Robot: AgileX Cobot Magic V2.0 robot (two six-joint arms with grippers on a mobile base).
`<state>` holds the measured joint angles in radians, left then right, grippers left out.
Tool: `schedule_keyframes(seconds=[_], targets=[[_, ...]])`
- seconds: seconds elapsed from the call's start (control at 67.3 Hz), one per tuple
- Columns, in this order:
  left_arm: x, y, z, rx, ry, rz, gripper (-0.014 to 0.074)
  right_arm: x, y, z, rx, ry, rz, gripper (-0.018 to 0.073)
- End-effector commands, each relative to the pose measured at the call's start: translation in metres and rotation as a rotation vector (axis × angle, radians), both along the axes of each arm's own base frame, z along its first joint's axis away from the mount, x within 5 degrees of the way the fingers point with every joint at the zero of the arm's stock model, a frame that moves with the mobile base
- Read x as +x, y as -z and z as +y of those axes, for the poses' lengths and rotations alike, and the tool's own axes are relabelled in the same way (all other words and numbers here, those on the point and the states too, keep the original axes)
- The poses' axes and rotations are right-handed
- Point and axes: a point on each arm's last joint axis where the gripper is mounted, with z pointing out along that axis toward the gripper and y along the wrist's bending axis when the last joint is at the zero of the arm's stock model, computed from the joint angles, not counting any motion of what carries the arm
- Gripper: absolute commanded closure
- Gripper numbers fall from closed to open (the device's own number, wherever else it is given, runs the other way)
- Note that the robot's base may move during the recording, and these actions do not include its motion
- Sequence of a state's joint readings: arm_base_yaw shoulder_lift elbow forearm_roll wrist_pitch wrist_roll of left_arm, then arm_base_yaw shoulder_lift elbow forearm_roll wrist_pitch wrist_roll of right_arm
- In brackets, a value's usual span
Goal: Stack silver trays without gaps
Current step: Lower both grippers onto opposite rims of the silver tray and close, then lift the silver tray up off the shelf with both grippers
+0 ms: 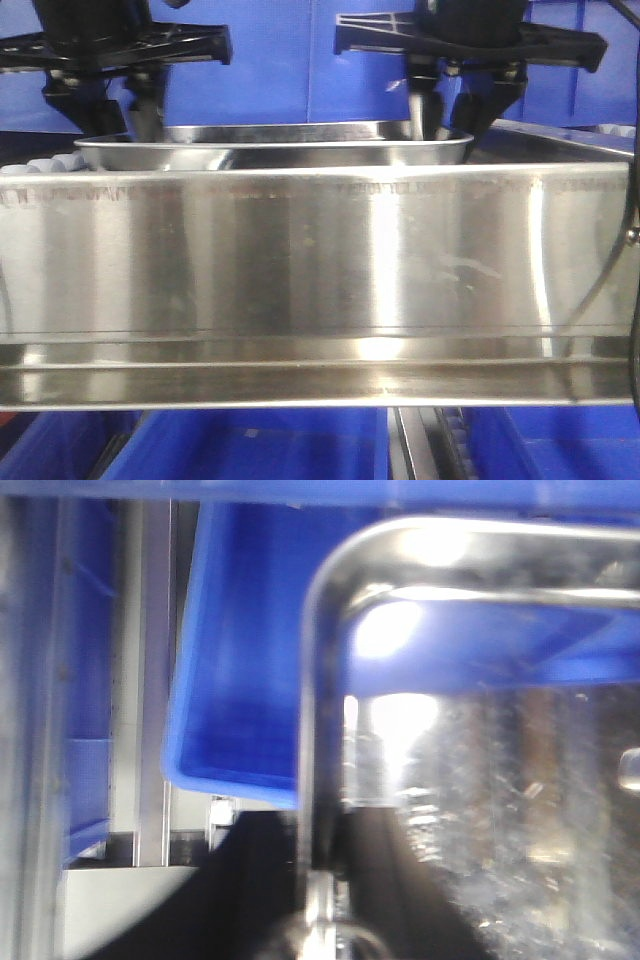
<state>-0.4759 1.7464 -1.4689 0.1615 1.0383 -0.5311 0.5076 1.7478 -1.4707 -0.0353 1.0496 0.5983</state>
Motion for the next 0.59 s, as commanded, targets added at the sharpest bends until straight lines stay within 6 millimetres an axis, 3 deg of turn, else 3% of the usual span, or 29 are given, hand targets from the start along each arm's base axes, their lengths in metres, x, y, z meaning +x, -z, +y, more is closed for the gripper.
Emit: schedule_keyframes(seconds=[0.0,0.134,0.282,0.579], targets=[[0.001,0.000,0.001,-0.002,-0.007,0.000,0.0609,0.001,0.000,0.001,-0.002,-0.005,-0.005,0.0572],[0.000,0.000,0.001,-0.003,-0.008,0.004,0.0608,0.001,-0.001,0.000,-0.004,-0.005,-0.010,0.0575],[-0.010,-0.015,0.002,-0.035,-0.011,-0.001,0.0608,-0.004,-0.013,-0.003,0.004,-0.006,-0.038,0.0575],[-0.063,-0.083,-0.005,-0.071,-0.041,-0.212,0.0613,-0.036,-0.079,-0.022,0.062,-0.010,-0.238,0.0575]])
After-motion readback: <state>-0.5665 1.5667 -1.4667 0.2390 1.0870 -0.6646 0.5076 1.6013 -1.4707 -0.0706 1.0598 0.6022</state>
